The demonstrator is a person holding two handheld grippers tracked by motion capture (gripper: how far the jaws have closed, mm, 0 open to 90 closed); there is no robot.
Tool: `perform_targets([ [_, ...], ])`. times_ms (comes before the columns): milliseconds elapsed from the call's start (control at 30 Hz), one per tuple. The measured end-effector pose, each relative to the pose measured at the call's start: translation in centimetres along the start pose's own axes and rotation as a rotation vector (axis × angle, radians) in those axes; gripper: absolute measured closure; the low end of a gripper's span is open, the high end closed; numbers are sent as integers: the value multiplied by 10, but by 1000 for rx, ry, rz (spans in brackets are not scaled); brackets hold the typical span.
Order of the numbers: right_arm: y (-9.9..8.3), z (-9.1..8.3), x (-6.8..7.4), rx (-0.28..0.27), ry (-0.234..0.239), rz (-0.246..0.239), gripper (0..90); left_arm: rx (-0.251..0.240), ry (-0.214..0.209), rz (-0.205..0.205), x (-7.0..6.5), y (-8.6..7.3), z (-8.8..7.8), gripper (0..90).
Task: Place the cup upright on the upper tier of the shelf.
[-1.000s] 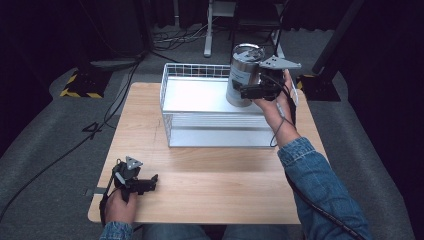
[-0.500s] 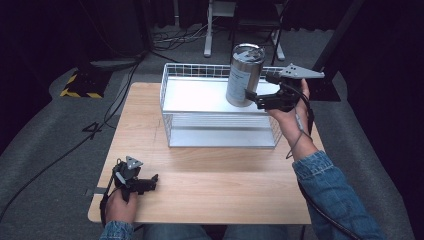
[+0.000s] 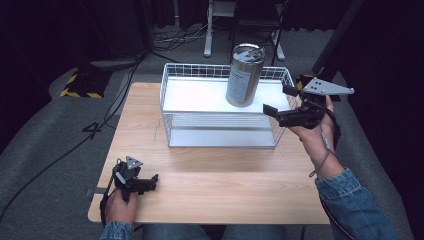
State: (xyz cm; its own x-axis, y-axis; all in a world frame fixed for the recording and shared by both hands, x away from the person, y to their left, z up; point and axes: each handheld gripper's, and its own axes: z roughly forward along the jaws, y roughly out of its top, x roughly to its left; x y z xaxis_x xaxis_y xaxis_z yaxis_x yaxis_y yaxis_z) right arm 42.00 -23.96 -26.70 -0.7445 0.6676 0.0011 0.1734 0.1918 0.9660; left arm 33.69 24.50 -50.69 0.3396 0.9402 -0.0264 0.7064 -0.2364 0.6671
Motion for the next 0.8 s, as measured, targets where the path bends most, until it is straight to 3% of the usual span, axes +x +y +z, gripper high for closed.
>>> perform_targets([
  [300, -26, -36, -6, 17, -71, -17, 0, 1, 1, -4, 0, 0, 0, 0],
  [567, -49, -51, -10, 61, -110, -23, 0, 4, 0, -2, 0, 1, 0, 0],
  [633, -59, -55, -11, 93, -127, -28, 0, 3, 1, -6, -1, 1, 0, 0],
  [800, -74, -58, -12, 130, -135, -9, 0, 2, 1, -4, 0, 1, 0, 0],
])
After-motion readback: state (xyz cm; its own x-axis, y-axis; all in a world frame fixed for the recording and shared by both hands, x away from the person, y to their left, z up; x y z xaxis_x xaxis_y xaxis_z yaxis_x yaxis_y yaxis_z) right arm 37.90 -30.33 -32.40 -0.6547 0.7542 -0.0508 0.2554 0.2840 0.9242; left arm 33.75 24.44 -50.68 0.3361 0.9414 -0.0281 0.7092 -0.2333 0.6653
